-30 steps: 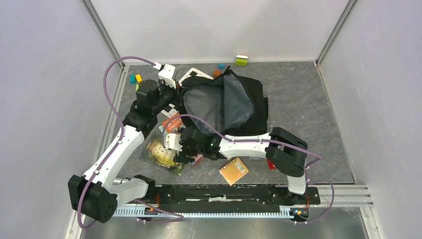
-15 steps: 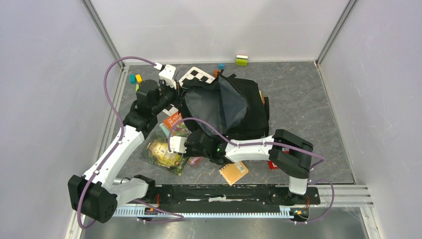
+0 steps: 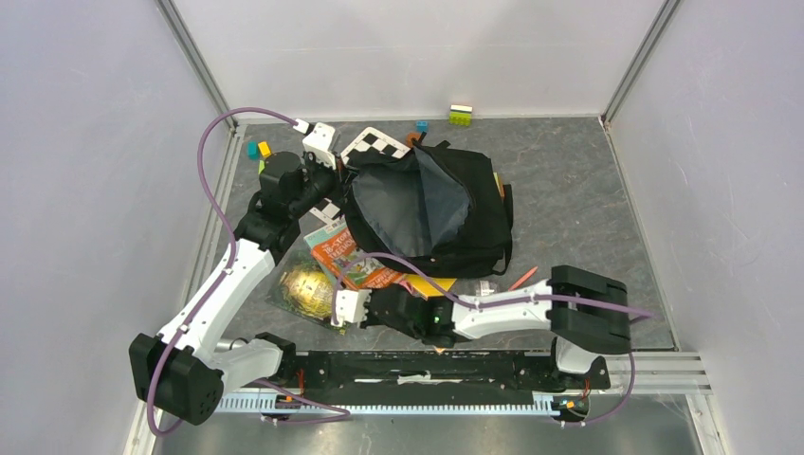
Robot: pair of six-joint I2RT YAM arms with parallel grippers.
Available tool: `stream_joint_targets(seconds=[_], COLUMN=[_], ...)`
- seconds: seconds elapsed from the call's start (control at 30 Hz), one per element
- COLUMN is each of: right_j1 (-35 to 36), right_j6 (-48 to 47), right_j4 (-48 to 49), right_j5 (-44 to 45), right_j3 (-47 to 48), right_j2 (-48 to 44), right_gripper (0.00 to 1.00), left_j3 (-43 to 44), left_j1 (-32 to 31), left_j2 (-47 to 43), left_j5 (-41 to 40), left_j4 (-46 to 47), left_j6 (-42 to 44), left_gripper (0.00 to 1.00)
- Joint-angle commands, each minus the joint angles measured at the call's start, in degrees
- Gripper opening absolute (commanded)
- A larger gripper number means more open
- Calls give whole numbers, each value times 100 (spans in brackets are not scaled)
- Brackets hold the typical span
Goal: Pack the student bag
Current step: Pick up the book from the center of the board.
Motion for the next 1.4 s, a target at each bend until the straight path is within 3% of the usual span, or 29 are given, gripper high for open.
stream_joint_targets(seconds=[0.0,0.33,0.83,1.13,1.37], right_j1=[435,535,702,840,840], right_j6=[684,862,927,1107,929], right_j4=[326,680,383,-209,-93], right_j5=[716,1705,1574,2213,3036], right_j3=[-426,-537,-417,-199,-247], right_j2=[-733,-1705,-2590,-3728,-4393], right_gripper=[0,0,0,0,0], left_j3=[218,218,257,314,358], left_j1=[-23,-24,-21,-24,-18], left_j2=[-234,-227,-187,-144,-106], left_j5=[76,80,8,-247,-303], left_j4=[298,295,230,109,60], left_j6=[-124,-141,-139,-123,-163], left_gripper=[2,2,2,2,2])
